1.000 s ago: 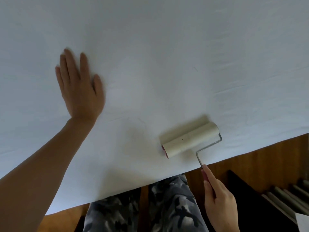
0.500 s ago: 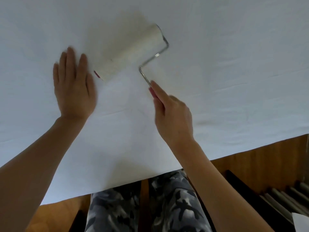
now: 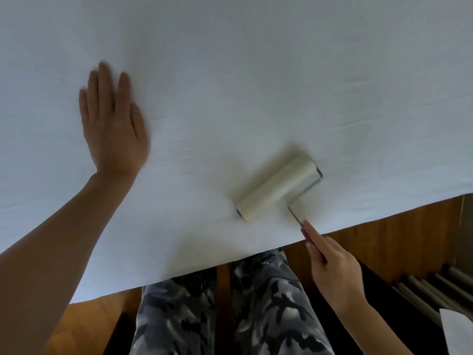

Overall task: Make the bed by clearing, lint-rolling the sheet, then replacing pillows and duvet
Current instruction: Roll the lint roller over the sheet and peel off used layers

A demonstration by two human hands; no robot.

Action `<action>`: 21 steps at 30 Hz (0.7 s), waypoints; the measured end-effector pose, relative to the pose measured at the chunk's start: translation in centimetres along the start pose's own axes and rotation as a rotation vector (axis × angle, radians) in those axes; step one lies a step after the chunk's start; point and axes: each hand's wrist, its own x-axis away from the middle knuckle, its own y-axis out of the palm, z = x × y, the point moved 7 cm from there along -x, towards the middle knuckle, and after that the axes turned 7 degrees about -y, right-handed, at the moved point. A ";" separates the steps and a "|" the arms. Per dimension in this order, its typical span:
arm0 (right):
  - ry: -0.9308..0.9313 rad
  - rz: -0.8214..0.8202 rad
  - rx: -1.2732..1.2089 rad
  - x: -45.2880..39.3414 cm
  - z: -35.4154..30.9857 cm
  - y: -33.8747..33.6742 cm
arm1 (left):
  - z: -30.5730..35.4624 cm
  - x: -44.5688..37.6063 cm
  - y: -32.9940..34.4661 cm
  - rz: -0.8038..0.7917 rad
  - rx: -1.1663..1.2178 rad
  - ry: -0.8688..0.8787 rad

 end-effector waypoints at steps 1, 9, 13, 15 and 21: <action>0.043 -0.033 -0.004 1.4 0.9 -0.3 | 0.0 0.0 0.0 -0.001 0.003 -0.002; 0.050 0.005 -0.062 4.6 2.0 -2.0 | 0.1 0.5 0.0 -0.049 0.000 0.047; -0.157 0.079 -0.058 1.3 -2.5 -2.3 | -0.6 0.4 -0.6 -0.076 0.004 0.153; -0.271 0.049 -0.012 -1.7 -5.9 -1.9 | -1.0 0.0 -1.2 -0.077 0.019 0.200; -0.471 -0.045 0.207 -11.9 -14.0 0.1 | -3.7 -2.1 -3.1 -0.113 0.079 0.213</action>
